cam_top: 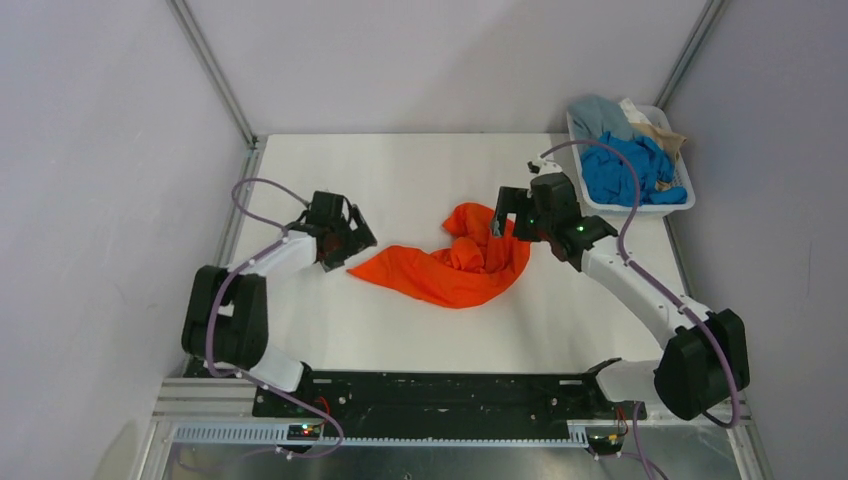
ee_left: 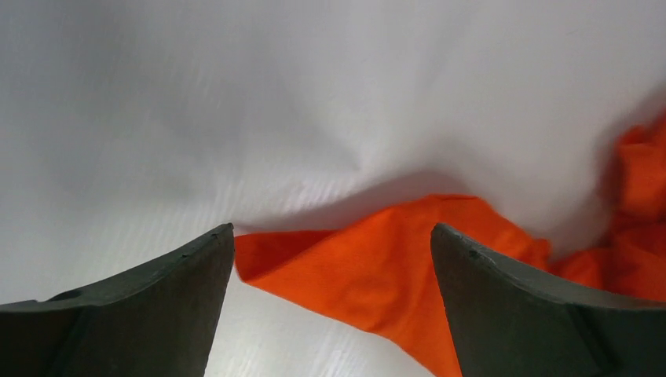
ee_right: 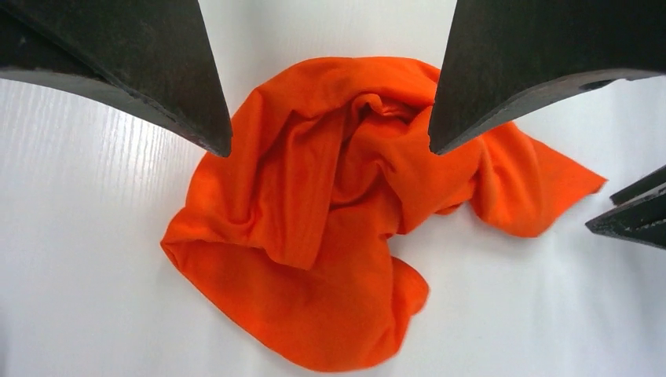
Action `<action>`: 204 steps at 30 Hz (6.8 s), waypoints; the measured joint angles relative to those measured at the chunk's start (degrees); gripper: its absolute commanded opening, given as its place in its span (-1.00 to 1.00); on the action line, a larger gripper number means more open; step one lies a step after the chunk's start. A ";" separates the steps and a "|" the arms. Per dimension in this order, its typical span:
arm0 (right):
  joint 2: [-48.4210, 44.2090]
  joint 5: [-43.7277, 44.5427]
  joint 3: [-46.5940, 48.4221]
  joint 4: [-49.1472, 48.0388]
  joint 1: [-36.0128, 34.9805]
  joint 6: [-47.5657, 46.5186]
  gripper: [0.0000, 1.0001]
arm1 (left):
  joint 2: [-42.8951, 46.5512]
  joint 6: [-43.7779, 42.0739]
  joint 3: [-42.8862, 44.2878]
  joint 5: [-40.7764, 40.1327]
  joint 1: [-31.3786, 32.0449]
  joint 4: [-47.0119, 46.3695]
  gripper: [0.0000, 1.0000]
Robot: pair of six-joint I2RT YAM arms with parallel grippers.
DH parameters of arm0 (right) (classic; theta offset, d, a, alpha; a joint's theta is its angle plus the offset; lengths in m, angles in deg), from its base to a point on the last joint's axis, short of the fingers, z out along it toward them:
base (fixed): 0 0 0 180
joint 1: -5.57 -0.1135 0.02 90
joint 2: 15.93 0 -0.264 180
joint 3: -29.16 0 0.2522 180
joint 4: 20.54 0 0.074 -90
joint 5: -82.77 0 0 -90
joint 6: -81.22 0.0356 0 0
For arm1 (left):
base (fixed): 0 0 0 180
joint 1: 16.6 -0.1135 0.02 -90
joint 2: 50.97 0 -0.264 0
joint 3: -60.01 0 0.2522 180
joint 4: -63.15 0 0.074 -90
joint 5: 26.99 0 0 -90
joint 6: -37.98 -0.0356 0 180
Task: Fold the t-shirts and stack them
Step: Flatten out the tshirt
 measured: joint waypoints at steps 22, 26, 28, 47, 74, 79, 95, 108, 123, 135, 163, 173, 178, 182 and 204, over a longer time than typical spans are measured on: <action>18.97 9.35 2.54 -4.04 2.43 2.84 0.73 | -12.66 1.25 7.32 -10.82 10.40 10.73 -1.00; 22.99 10.38 5.40 -4.11 1.70 2.84 0.67 | -11.65 2.08 6.27 -12.76 10.64 10.47 -1.00; 24.96 11.58 7.02 -3.96 0.37 2.84 0.64 | -10.16 2.25 4.81 -14.05 10.75 10.64 -1.00; 33.42 16.11 10.49 -2.93 -4.17 7.72 -0.77 | -2.93 2.54 0.42 -17.09 13.66 11.41 -1.00; -22.49 34.80 11.17 7.63 -16.50 4.44 -1.00 | 51.54 -0.87 10.51 -18.56 14.78 11.21 -1.00; -31.30 31.63 17.00 5.49 -17.25 0.83 -1.00 | 56.96 -3.72 21.33 -16.48 14.82 10.60 -1.00; -19.69 35.41 32.11 3.23 -14.16 -5.66 -1.00 | 45.90 -7.58 28.00 -25.35 14.91 8.33 -0.95; 30.77 7.78 22.88 -3.52 11.06 4.55 0.92 | -3.67 -1.27 13.20 -18.05 -3.52 10.86 0.99; 14.08 6.67 12.48 -1.38 3.74 7.45 0.99 | -12.39 -3.72 29.51 -3.98 0.20 10.21 0.99; 9.42 1.64 -7.43 -1.09 -5.18 14.58 0.99 | -32.81 -4.50 38.23 4.39 1.51 9.86 0.99; 34.64 -11.04 11.93 -9.79 3.69 7.43 0.99 | 22.58 24.30 -23.23 -4.81 39.30 1.66 0.99; 21.03 -4.96 9.42 -6.01 2.10 4.50 0.99 | 14.86 9.35 4.26 -12.63 28.17 10.73 0.93; 12.52 -5.01 -4.07 -7.10 -2.49 7.13 0.99 | -1.68 -2.34 21.92 -13.62 16.41 11.47 0.90; 12.61 -5.53 -12.50 -6.36 -4.00 10.03 0.99 | -17.20 -12.28 36.15 -10.62 10.95 12.00 0.92; 14.47 -3.37 -14.16 -12.83 -4.33 12.98 0.98 | -43.30 -20.96 53.29 -7.19 7.85 19.34 0.41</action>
